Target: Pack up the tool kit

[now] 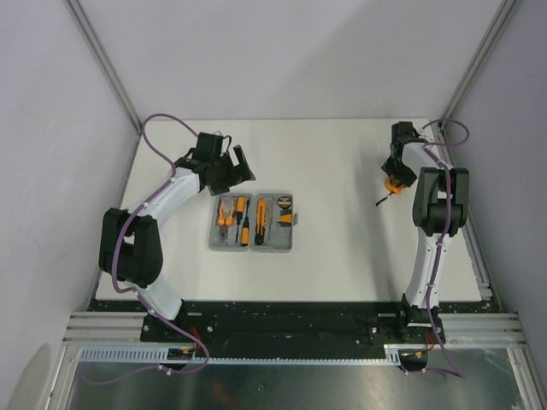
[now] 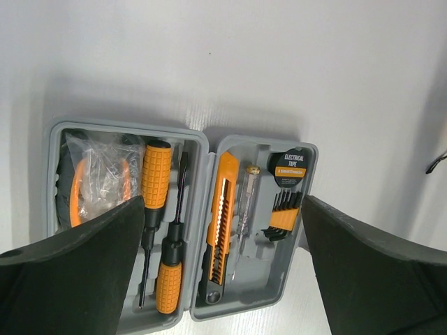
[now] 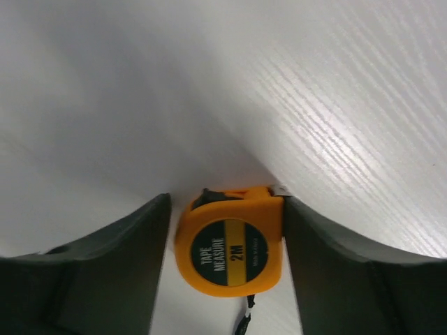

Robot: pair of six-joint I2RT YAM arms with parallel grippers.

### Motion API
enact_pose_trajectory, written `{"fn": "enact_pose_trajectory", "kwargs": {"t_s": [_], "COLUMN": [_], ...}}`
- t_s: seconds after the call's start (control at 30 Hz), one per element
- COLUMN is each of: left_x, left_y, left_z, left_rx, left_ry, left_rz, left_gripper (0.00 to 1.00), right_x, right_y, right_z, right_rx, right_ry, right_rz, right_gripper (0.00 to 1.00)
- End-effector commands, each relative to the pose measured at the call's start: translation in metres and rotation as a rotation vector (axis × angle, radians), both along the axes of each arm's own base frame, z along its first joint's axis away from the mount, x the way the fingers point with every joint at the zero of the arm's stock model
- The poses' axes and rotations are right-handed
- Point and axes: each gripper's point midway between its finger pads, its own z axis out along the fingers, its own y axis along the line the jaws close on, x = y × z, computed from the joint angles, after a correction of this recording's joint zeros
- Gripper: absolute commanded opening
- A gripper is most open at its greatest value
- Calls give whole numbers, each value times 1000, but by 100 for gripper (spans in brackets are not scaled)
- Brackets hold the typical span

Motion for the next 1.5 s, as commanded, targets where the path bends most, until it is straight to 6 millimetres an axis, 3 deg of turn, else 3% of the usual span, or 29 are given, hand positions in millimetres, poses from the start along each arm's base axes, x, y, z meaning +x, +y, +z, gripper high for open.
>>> {"fn": "enact_pose_trajectory", "kwargs": {"t_s": [0.0, 0.07, 0.2, 0.33, 0.53, 0.67, 0.9, 1.47], "left_x": [-2, -3, -7, -9, -10, -10, -11, -10], "left_y": [3, 3, 3, 1, 0, 0, 0, -3], "left_z": [6, 6, 3, 3, 5, 4, 3, -5], "left_rx": [4, 3, 0, -10, -17, -20, -20, -29], "left_ry": [-20, -19, -11, -5, -9, -5, -1, 23], "left_rz": [-19, -21, -23, -30, -32, -30, -30, -37], "left_gripper": [97, 97, 97, 97, 97, 97, 97, 97], "right_x": [6, 10, 11, -2, -22, -45, -84, -130], "right_y": [17, 32, 86, 129, 198, 231, 251, 267], "right_z": [6, 15, 33, 47, 86, 91, 65, 9], "right_rx": [48, 76, 133, 135, 265, 316, 265, 117], "right_ry": [-18, -66, -118, -121, -232, -216, -77, 191], "right_rz": [83, 160, 406, 616, 953, 1133, 1265, 1452], "right_gripper": [60, 52, 46, 42, 42, 44, 48, 52]}}
